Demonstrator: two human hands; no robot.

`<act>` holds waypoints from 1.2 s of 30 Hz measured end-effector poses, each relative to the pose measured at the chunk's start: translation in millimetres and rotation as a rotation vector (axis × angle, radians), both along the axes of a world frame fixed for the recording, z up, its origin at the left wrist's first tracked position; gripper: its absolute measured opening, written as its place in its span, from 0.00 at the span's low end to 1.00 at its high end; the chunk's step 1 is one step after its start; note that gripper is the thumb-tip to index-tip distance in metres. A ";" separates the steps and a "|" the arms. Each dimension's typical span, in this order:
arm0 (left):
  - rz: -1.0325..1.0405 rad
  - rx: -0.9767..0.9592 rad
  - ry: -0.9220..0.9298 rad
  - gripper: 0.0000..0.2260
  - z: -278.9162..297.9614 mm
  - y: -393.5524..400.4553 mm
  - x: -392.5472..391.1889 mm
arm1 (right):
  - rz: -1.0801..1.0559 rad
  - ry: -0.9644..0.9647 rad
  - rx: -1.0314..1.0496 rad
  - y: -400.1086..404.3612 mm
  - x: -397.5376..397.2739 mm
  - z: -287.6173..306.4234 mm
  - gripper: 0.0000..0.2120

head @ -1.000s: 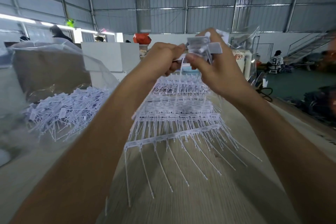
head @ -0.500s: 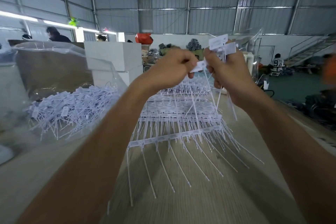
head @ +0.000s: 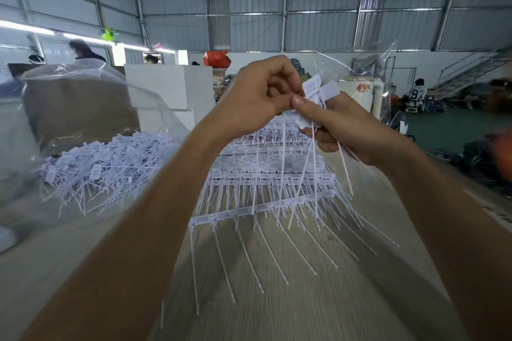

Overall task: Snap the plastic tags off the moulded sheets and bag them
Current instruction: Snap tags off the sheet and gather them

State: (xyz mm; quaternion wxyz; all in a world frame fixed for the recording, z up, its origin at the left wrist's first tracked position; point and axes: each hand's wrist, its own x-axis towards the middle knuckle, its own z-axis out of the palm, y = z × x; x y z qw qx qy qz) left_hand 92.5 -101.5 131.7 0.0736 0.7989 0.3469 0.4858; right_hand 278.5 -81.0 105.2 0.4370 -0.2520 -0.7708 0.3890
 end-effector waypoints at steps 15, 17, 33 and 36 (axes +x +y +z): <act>-0.059 -0.127 -0.129 0.05 -9.5 12.7 -8.7 | -0.060 0.204 -0.070 -2.5 -4.1 3.9 0.11; -0.016 -0.138 -0.096 0.08 -10.4 13.6 -9.0 | -0.077 0.142 0.012 -2.2 -5.1 2.8 0.11; -0.064 -0.624 -0.340 0.16 -5.4 12.8 -8.8 | -0.296 -0.427 0.735 -13.0 -13.9 12.6 0.06; 0.021 -0.558 -0.318 0.21 -2.4 11.6 -10.0 | -0.322 -0.438 0.739 -12.1 -17.5 10.8 0.06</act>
